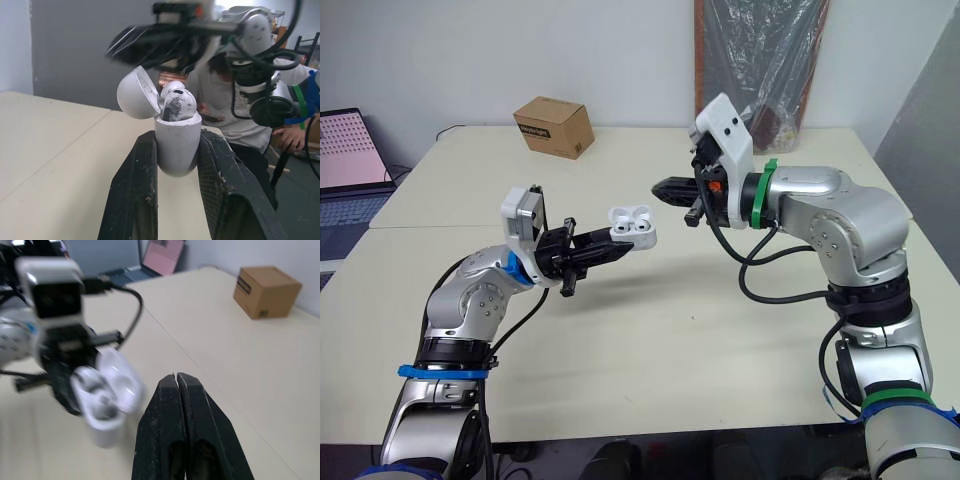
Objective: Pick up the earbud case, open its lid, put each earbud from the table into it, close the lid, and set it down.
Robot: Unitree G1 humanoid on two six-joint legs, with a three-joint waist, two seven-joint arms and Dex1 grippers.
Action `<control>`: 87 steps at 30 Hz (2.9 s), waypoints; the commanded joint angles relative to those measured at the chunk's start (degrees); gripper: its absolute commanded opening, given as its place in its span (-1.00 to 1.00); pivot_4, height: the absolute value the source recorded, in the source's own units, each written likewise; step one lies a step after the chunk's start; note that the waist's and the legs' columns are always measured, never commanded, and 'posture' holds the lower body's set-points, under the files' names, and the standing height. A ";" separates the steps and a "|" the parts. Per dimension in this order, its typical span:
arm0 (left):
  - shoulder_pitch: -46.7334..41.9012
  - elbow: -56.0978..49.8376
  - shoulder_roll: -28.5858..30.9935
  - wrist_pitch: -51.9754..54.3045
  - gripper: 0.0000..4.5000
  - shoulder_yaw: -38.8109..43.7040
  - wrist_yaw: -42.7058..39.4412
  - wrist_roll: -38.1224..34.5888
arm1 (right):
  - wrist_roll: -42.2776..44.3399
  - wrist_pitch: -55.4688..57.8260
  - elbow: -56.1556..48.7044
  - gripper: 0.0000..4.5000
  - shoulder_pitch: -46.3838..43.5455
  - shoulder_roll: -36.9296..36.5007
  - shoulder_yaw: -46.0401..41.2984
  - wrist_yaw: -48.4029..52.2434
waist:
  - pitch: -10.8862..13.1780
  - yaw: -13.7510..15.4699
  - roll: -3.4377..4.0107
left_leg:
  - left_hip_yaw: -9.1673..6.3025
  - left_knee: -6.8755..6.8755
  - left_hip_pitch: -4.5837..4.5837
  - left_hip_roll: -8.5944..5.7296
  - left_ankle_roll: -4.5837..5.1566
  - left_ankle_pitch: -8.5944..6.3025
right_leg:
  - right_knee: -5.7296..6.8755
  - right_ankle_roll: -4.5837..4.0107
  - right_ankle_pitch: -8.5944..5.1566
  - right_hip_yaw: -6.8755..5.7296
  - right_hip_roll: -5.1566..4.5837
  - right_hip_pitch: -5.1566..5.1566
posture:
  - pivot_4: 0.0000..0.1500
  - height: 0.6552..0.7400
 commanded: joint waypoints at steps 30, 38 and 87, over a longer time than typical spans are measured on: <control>-1.28 -0.99 -0.82 2.10 -0.68 0.67 1.00 -0.85 | -0.85 1.33 -10.98 -0.99 1.67 -0.17 2.27 8.82 | 0.00 0.11 0.00 | -0.02 -0.01 0.02 0.00 0.00 0.00 | 0.01 -0.14 0.08 -0.01 -0.01 0.00 | 1.00 1.00; -1.24 -0.63 -0.13 4.01 -0.68 1.58 2.98 -1.26 | -0.96 0.87 -8.87 -0.99 1.95 -0.90 -1.75 6.91 | 0.00 0.11 0.00 | -0.02 -0.01 0.02 0.00 0.00 0.00 | 0.02 -0.15 0.09 -0.01 -0.01 0.00 | 1.00 1.00; -15.75 36.44 -5.75 27.15 -0.68 -4.80 19.26 12.32 | -4.71 -12.57 -15.05 -0.99 22.20 -14.59 -3.78 11.35 | 0.01 0.03 -0.01 | 0.01 0.04 0.06 -0.07 -0.01 0.00 | 0.06 0.10 -0.05 0.02 -0.05 0.03 | 1.00 1.00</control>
